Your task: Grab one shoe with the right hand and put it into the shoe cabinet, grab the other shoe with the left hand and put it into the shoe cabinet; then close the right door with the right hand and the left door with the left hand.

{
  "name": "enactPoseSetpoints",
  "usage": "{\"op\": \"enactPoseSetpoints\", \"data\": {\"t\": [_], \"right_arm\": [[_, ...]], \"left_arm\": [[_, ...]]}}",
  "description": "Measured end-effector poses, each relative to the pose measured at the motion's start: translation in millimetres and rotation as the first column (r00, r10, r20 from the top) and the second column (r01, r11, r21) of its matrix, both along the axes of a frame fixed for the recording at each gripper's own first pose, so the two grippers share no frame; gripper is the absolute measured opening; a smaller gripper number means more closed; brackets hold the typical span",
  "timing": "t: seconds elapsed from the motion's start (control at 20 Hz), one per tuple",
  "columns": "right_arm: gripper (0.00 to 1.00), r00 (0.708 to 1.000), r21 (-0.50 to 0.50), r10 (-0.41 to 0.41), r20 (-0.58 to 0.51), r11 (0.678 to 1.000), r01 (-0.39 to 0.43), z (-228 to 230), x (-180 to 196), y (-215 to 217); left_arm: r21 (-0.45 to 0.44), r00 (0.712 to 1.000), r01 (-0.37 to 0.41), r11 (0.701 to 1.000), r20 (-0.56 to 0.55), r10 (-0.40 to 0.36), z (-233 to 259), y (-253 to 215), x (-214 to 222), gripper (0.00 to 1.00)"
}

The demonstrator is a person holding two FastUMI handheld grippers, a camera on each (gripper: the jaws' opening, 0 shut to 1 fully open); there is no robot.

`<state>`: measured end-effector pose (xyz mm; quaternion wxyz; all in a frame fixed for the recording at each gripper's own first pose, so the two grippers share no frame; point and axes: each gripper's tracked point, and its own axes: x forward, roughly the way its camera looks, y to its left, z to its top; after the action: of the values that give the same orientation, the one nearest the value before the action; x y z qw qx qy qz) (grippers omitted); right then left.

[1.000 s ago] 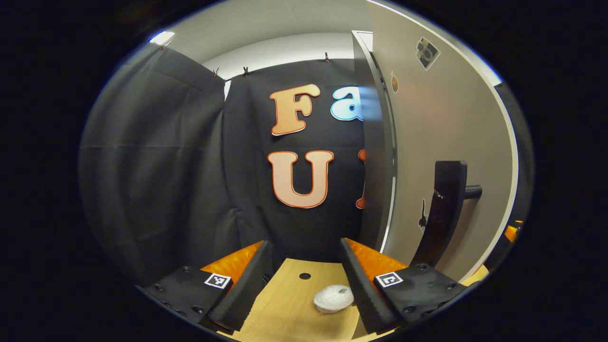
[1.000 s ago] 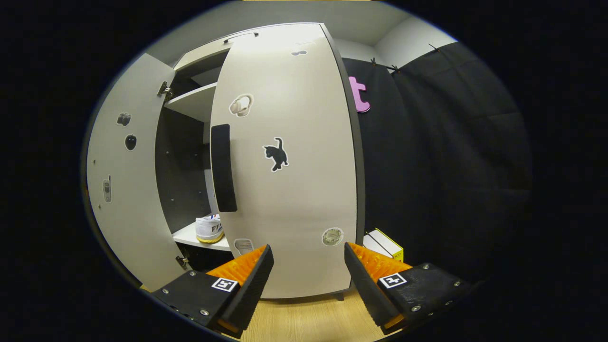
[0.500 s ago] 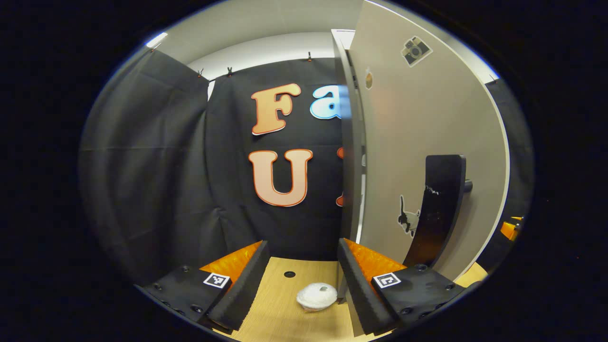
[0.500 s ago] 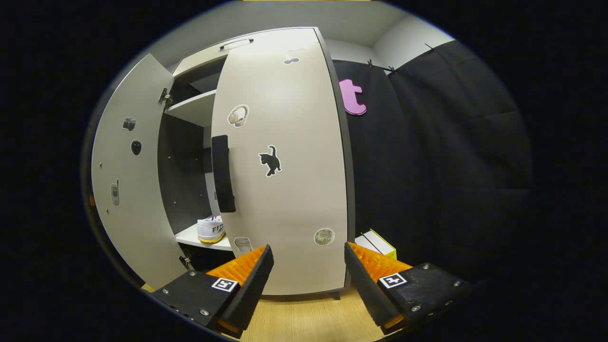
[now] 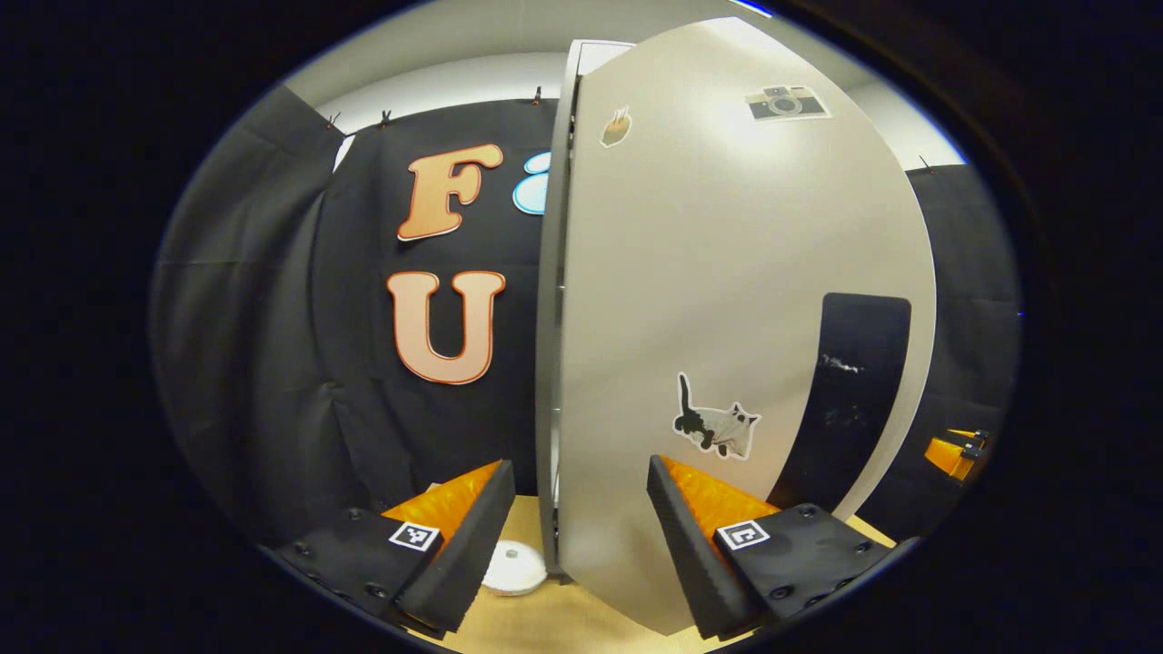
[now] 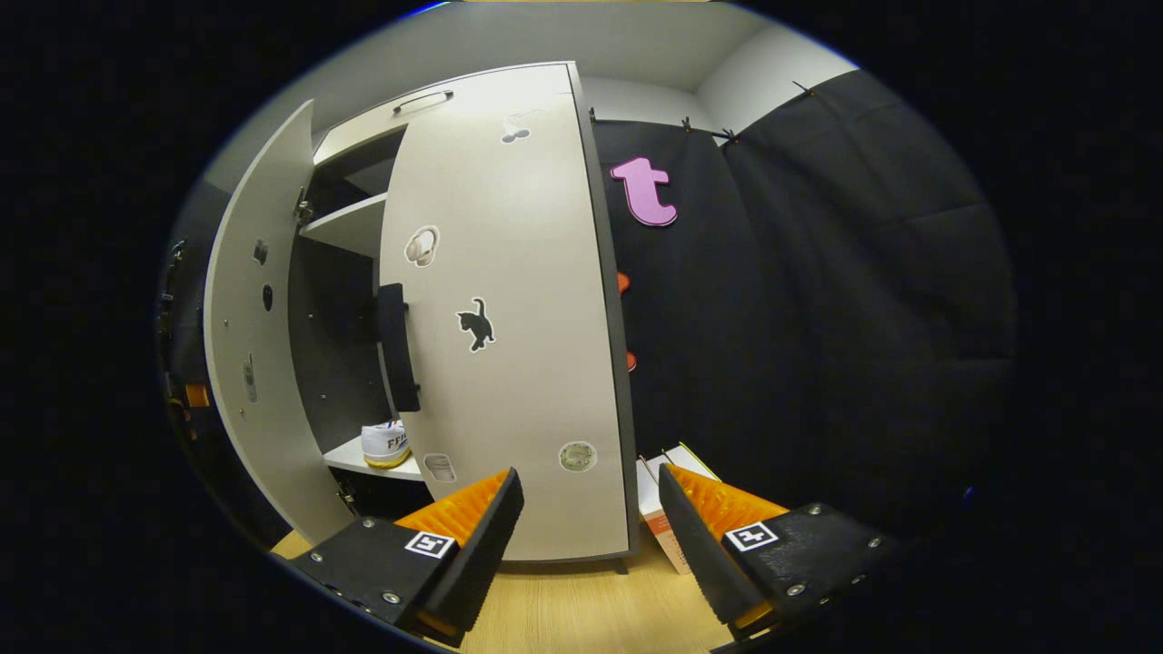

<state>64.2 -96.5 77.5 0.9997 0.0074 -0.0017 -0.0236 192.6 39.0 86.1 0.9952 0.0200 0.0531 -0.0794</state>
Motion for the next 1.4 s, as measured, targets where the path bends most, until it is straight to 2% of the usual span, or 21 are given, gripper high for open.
{"op": "enactPoseSetpoints", "data": {"t": [0.3, 0.5, 0.55, 0.6, 0.65, 0.7, 0.75, 0.9, 1.1, 1.2, 1.4], "right_arm": [[0.93, 0.999, -0.005, -0.031, -0.010, 1.000, 0.031, -3.6, -0.3, -27.3], [0.93, 0.999, -0.002, -0.036, -0.014, 0.999, 0.036, -4.8, 4.4, -37.7], [0.93, 0.999, 0.000, -0.032, -0.014, 0.999, 0.032, -4.8, 7.0, -37.9], [0.93, 0.999, -0.001, -0.029, -0.015, 1.000, 0.029, -5.0, 8.3, -38.4], [0.93, 1.000, -0.005, -0.026, -0.016, 1.000, 0.026, -5.0, 11.5, -39.7], [0.93, 1.000, -0.008, -0.023, -0.018, 1.000, 0.023, -5.3, 13.6, -39.7], [0.93, 1.000, -0.010, -0.019, -0.022, 1.000, 0.019, -6.1, 14.9, -40.1], [0.93, 0.999, -0.014, -0.012, -0.036, 1.000, 0.011, -5.7, 20.0, -41.9], [0.92, 1.000, -0.038, -0.004, -0.014, 0.999, 0.004, 18.5, 27.2, -42.1], [0.93, 1.000, -0.061, 0.000, -0.009, 0.998, 0.000, 34.4, 28.9, -40.3], [0.93, 0.999, -0.103, 0.034, 0.034, 0.994, -0.030, 78.0, 27.5, -28.3]], "left_arm": [[-0.010, 0.998, 0.034, 0.999, -0.049, -0.034, -15.0, -42.4, 46.6, 0.94], [0.004, 0.999, -0.006, 1.000, -0.039, 0.006, -15.4, -45.2, 53.6, 0.98], [0.000, 0.999, -0.014, 1.000, -0.045, 0.014, -16.8, -45.7, 54.5, 0.94], [0.004, 0.999, -0.020, 1.000, -0.044, 0.020, -16.3, -45.9, 54.9, 0.99], [0.017, 0.999, -0.026, 1.000, -0.042, 0.027, -16.3, -45.6, 55.3, 0.99], [0.035, 0.999, -0.034, 0.999, -0.036, 0.036, -15.7, -45.2, 55.3, 0.96], [0.051, 0.998, -0.044, 0.998, -0.031, 0.046, -17.0, -45.8, 56.0, 0.99], [0.068, 0.998, -0.066, 0.995, -0.018, 0.068, -18.5, -48.8, 58.5, 0.96], [0.070, 0.998, -0.065, 0.995, -0.019, 0.067, -20.1, -54.1, 59.4, 0.96], [0.031, 0.997, -0.067, 0.997, -0.029, 0.068, -20.3, -59.1, 57.0, 0.96], [-0.012, 0.998, -0.062, 0.998, 0.015, 0.062, 15.3, -65.2, 26.6, 0.97]]}}
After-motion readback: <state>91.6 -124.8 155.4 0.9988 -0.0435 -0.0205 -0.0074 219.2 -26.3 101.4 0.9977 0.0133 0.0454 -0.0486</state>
